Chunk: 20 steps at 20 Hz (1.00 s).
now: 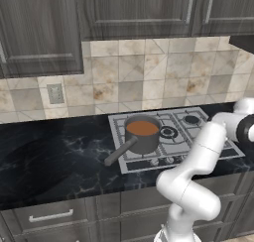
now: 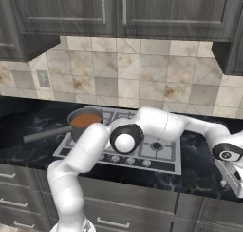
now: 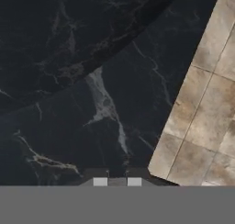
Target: Pick up the sugar cube(s) and place them in the saucepan with hot chocolate.
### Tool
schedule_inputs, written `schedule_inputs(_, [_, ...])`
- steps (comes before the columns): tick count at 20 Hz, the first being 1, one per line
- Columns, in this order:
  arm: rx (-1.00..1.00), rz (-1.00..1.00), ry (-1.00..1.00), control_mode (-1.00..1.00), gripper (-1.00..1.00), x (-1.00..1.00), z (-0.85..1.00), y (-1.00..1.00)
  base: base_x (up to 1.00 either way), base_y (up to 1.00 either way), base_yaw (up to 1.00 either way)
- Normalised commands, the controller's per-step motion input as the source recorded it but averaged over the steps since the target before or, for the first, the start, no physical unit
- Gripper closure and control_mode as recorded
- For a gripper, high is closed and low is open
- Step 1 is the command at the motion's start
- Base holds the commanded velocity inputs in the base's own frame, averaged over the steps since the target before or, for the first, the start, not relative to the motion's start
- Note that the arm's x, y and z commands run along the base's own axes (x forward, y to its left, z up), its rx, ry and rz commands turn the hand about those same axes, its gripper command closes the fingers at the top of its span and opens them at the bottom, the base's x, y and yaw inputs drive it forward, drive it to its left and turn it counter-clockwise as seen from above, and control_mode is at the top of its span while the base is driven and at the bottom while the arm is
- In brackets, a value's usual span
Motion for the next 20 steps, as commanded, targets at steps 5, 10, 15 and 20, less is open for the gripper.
schedule_inputs(5, [0.0,-0.09,0.0,-1.0,1.0,-0.07,0.4,0.84,0.0,0.0,0.0])
schedule_inputs(10, [-0.01,-0.11,0.0,-1.0,1.0,-0.04,0.5,0.92,0.0,0.0,0.0])
schedule_inputs(15, [-0.03,-0.12,0.0,-1.0,1.0,-0.05,0.53,0.94,0.0,0.0,0.0])
schedule_inputs(20, [-0.04,-0.15,0.0,-1.0,1.0,-0.21,0.4,0.93,0.0,0.0,0.0])
